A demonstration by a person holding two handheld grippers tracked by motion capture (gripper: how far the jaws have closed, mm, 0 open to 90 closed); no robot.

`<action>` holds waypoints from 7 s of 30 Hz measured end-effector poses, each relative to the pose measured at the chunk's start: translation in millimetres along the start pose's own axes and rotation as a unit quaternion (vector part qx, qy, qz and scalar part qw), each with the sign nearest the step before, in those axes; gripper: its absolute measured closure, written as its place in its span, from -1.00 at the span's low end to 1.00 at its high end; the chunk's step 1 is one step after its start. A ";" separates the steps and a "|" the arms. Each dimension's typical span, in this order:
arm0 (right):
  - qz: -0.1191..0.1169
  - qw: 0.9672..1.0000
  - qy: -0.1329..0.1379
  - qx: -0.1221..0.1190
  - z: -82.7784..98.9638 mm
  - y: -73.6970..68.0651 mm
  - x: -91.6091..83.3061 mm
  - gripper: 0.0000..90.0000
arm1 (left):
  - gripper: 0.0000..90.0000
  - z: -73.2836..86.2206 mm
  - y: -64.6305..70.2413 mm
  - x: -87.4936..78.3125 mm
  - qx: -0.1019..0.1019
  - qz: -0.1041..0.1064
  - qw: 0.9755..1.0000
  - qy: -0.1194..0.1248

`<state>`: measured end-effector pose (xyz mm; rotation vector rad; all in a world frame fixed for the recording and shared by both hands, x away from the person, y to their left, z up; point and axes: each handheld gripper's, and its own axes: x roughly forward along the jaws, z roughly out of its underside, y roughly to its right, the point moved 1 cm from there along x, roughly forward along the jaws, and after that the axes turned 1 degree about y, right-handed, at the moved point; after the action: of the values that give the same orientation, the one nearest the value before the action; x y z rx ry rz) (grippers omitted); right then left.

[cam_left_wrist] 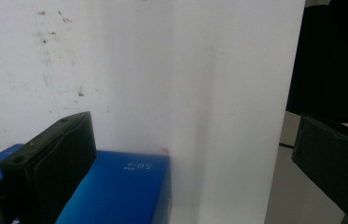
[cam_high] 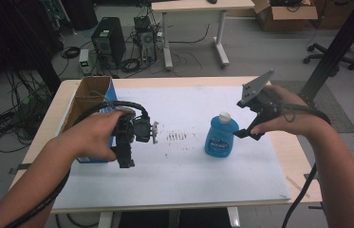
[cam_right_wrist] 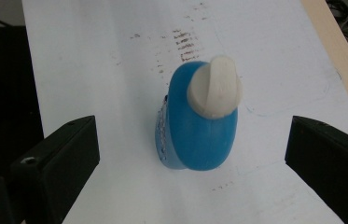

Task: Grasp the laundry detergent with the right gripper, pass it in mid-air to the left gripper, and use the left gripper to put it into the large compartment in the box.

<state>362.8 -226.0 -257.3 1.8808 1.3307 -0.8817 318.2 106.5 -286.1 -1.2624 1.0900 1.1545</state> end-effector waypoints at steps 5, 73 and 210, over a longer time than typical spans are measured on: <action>0.003 0.999 0.025 0.026 24.7 3.2 2.7 -0.94 | -1.00 -0.6 -0.7 -1.0 0.002 -0.001 1.000 -0.005; -0.012 0.968 0.215 0.128 112.4 -3.5 119.9 -0.96 | -1.00 -7.4 1.4 2.0 0.006 0.010 1.000 -0.022; -0.130 0.953 0.271 -0.039 -11.2 -84.4 165.8 0.00 | -1.00 -50.4 -0.5 -18.5 0.040 0.016 0.999 0.027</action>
<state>326.0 -110.3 -398.7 1.9921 1.9454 -0.4260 317.9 55.6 -269.0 -1.2249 1.1893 1.0956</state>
